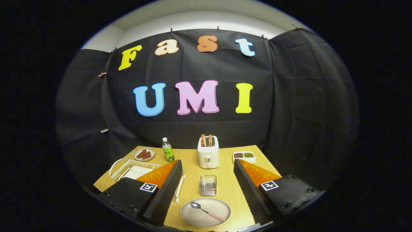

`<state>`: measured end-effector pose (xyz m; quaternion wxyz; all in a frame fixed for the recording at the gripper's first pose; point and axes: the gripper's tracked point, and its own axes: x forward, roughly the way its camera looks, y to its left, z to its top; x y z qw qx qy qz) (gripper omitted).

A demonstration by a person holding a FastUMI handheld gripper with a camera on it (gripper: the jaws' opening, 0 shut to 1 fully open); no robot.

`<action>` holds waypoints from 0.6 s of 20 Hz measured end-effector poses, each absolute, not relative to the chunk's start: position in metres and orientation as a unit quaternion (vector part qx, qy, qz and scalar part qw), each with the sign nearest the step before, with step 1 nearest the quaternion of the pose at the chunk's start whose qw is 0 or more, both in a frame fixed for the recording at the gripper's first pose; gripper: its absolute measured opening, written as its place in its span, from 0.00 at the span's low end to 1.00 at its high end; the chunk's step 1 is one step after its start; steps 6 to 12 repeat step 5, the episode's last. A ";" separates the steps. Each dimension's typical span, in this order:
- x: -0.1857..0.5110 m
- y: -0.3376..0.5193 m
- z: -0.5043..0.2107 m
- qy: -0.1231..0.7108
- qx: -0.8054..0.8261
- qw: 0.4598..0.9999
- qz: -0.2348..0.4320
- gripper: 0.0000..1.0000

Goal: Take the plate from the dish rack, then take the spoon from the basket and place it into the plate.

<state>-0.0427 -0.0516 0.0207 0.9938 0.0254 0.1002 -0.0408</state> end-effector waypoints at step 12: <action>-0.053 -0.046 0.021 0.096 0.034 0.993 -0.057 0.99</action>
